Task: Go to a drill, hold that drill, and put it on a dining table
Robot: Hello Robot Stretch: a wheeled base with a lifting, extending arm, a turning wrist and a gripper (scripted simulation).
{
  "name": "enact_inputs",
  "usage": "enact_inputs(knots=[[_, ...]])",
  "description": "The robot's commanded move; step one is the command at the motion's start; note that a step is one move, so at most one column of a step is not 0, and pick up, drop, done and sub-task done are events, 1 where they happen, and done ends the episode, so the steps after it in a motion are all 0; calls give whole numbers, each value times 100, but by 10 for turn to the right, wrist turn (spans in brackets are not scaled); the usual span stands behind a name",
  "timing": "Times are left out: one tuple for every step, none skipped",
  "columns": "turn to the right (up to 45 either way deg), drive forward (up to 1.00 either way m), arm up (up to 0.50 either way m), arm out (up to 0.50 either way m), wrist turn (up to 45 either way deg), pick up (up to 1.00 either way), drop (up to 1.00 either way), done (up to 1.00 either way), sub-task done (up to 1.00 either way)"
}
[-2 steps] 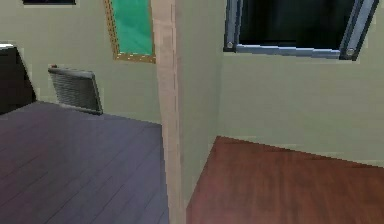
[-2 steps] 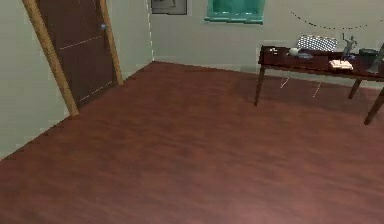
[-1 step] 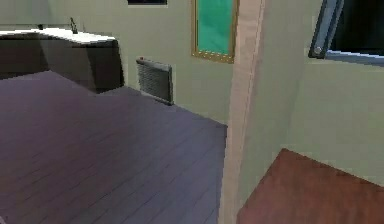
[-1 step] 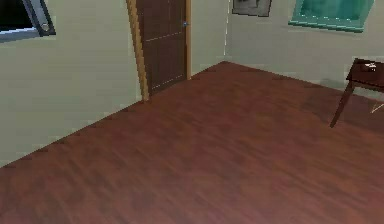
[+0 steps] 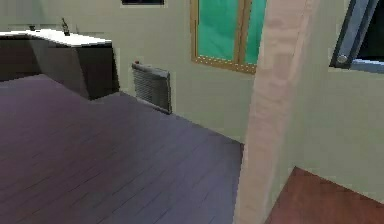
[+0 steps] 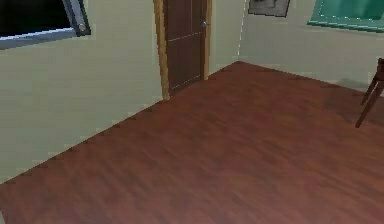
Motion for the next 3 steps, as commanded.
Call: enact_inputs(knots=[[-420,0,0,0,0,0,0,0,0],[0,90,0,0,0,0,0,0,0],[-120,0,0,0,0,0,0,0,0]])
